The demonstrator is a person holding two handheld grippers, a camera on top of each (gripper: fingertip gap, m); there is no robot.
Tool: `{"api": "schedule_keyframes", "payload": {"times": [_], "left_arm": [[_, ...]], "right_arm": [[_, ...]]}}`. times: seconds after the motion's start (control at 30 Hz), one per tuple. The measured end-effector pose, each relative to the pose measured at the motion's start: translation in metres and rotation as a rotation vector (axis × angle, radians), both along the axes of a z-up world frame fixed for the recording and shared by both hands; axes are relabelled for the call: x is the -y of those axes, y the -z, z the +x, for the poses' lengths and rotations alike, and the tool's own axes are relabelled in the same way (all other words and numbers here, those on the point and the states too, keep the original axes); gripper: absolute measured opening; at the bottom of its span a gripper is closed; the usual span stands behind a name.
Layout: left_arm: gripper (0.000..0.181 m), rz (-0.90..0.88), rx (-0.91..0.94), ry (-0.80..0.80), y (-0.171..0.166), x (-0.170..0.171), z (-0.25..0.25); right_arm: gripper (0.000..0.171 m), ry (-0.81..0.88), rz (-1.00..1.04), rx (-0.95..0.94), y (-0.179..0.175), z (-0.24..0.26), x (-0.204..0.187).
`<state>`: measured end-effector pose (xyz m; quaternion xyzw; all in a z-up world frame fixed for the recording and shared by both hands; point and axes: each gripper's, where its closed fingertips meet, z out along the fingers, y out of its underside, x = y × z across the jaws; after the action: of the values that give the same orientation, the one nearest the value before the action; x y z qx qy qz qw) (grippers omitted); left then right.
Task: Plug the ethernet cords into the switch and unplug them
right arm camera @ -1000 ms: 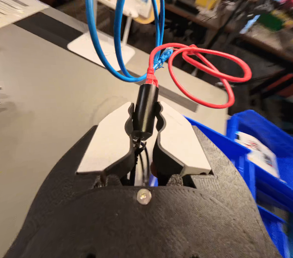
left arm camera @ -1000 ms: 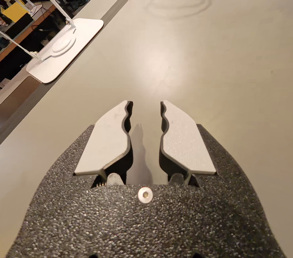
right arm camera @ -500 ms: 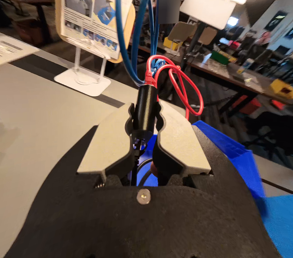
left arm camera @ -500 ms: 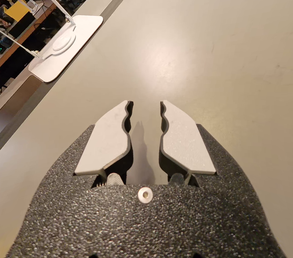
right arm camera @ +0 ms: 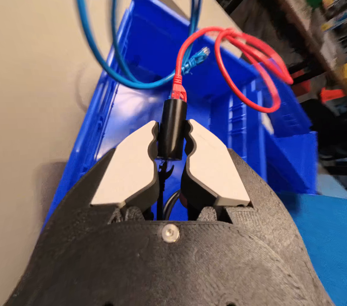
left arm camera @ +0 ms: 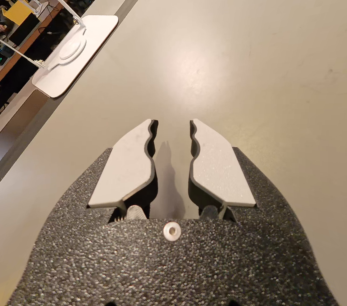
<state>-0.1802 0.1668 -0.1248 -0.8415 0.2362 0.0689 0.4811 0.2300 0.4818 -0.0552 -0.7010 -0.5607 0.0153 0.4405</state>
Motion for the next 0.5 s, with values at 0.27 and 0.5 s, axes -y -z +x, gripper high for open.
{"api": "schedule_keyframes", "payload": {"times": [0.27, 0.5], "left_arm": [[0.035, 0.001, 0.008, -0.003, 0.000, 0.000, -0.001], [0.046, 0.006, 0.038, 0.018, -0.003, 0.000, 0.000]], "right_arm": [[0.037, 0.070, -0.151, -0.102, 0.015, 0.011, 0.004], [0.059, 0.169, -0.085, -0.294, -0.062, 0.044, 0.028]]}}
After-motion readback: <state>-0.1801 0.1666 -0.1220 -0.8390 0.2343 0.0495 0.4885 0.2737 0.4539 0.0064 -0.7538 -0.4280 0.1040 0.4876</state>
